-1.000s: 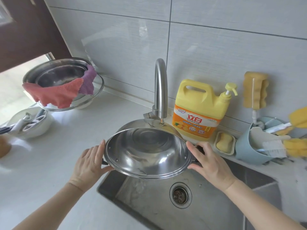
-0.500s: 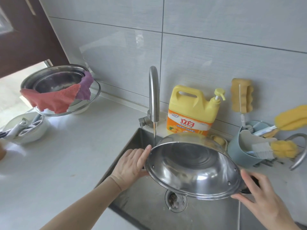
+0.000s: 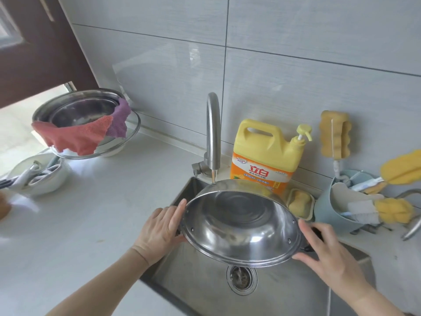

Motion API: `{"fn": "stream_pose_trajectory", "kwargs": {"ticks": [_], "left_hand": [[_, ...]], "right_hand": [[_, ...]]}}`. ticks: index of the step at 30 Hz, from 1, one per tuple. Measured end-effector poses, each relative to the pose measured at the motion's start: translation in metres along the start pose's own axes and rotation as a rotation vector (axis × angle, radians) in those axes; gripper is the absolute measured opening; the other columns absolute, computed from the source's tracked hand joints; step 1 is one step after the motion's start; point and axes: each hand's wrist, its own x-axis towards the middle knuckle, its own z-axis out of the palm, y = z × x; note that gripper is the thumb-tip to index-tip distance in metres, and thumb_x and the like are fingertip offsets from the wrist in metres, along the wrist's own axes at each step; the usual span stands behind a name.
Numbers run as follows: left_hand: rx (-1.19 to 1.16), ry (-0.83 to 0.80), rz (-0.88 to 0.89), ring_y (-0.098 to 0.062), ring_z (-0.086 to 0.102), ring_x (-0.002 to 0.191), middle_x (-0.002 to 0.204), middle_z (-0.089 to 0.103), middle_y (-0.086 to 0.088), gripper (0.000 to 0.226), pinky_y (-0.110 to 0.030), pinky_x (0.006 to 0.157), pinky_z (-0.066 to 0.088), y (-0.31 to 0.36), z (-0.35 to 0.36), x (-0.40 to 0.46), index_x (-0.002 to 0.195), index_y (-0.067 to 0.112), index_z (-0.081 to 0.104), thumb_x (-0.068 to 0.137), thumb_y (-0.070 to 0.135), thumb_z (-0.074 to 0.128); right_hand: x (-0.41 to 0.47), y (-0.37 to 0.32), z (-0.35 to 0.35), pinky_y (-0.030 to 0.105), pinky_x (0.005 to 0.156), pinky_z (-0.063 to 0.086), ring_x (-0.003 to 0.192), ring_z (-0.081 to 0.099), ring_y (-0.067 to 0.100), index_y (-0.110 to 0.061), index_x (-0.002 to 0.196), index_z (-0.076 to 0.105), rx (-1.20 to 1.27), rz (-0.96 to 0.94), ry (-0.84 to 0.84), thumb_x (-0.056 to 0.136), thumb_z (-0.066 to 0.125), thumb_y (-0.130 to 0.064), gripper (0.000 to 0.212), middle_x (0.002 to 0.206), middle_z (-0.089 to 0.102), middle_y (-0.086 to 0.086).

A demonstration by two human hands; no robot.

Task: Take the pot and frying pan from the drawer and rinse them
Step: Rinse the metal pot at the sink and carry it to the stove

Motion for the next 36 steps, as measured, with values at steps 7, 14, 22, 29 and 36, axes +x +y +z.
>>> {"fn": "stream_pose_trajectory", "kwargs": {"ticks": [7,14,22,29,36], "left_hand": [[0.061,-0.024,-0.150,-0.026,0.060,0.074,0.083,0.062,-0.007,0.095,-0.036,0.072,0.043,-0.042,-0.010,-0.050,0.146,-0.001,0.022,0.084,0.065,0.054],[0.050,-0.046,-0.325,-0.019,0.053,0.085,0.090,0.064,-0.007,0.096,-0.033,0.078,0.040,-0.069,-0.021,-0.087,0.150,-0.001,0.021,0.089,0.070,0.045],[0.078,0.017,-0.198,-0.025,0.062,0.084,0.094,0.065,-0.012,0.095,-0.034,0.077,0.043,-0.056,-0.008,-0.060,0.144,-0.003,0.025,0.083,0.064,0.053],[0.025,-0.040,-0.088,-0.025,0.063,0.072,0.090,0.065,-0.010,0.090,-0.036,0.062,0.052,-0.014,0.004,-0.001,0.142,-0.005,0.027,0.089,0.064,0.047],[0.000,-0.027,-0.067,-0.024,0.062,0.069,0.087,0.065,-0.009,0.082,-0.036,0.059,0.051,-0.004,0.011,0.012,0.139,-0.006,0.031,0.093,0.060,0.048]], "right_hand": [[0.060,-0.037,0.022,0.030,0.051,0.054,0.074,0.067,0.024,-0.023,0.149,0.026,0.008,-0.256,0.046,0.045,0.100,-0.021,0.127,0.105,0.052,0.011],[0.105,-0.071,0.032,0.030,0.048,0.053,0.074,0.067,0.024,-0.017,0.143,0.035,0.004,-0.381,0.018,0.047,0.100,-0.020,0.116,0.100,0.061,0.015],[0.079,-0.049,0.025,0.031,0.050,0.055,0.076,0.066,0.023,-0.025,0.153,0.018,0.004,-0.321,0.029,0.050,0.099,-0.021,0.131,0.107,0.051,0.010],[0.026,-0.005,0.001,0.031,0.050,0.053,0.081,0.058,0.020,-0.038,0.157,0.013,0.068,-0.022,-0.030,0.054,0.095,-0.033,0.132,0.111,0.048,0.007],[0.013,0.008,-0.008,0.028,0.043,0.050,0.065,0.066,0.026,-0.039,0.155,0.018,0.050,0.091,-0.094,0.037,0.101,-0.023,0.145,0.110,0.046,0.007]]}}
